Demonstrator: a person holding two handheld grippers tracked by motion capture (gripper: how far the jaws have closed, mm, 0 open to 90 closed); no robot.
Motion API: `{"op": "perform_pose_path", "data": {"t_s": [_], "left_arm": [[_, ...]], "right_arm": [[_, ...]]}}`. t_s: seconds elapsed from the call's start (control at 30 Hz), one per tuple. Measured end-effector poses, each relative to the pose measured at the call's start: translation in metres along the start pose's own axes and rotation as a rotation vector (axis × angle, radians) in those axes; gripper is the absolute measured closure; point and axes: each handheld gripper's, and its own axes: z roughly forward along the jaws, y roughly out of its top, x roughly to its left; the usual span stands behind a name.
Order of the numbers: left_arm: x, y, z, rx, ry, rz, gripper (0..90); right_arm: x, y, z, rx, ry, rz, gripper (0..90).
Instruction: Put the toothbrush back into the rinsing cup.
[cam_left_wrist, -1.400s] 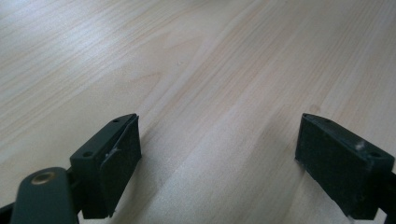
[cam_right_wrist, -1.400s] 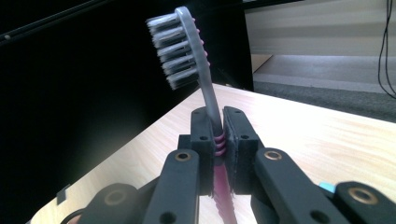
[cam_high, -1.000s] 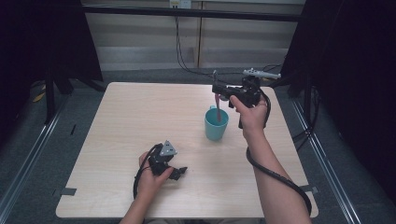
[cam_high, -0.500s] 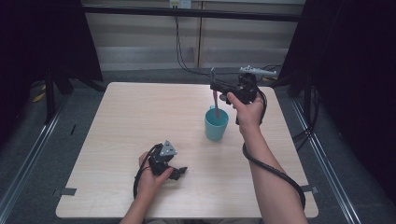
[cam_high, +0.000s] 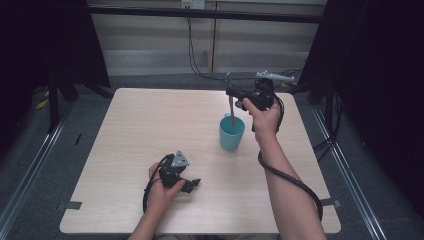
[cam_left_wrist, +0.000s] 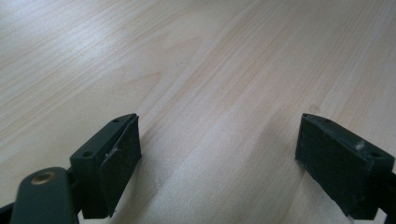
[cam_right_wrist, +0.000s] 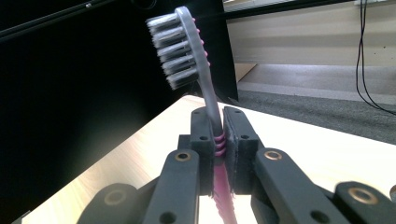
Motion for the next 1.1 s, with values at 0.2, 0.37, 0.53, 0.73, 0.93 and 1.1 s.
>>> {"op": "perform_pose_path", "data": {"t_s": [0.2,0.37,0.53,0.73,0.93,1.1], "left_arm": [[0.0,0.0,0.0,0.0,0.0,-0.001,13.8],[0.0,0.0,0.0,-0.005,0.003,-0.002,13.8],[0.0,0.0,0.0,-0.004,0.003,-0.002,13.8],[0.0,0.0,0.0,-0.002,0.004,0.0,13.8],[0.0,0.0,0.0,-0.001,0.005,0.0,13.9],[0.0,0.0,0.0,-0.002,0.003,-0.001,13.9]], "right_arm": [[-0.006,-0.013,0.004,0.008,-0.013,0.005,83.1],[-0.011,-0.024,0.006,0.008,-0.026,0.007,83.1],[-0.017,-0.035,0.009,0.007,-0.036,0.014,83.1],[-0.02,-0.043,0.009,0.018,-0.053,0.0,83.0],[-0.023,-0.054,0.008,0.034,-0.068,-0.004,82.9],[-0.028,-0.063,0.006,0.043,-0.082,-0.003,82.9]]}}
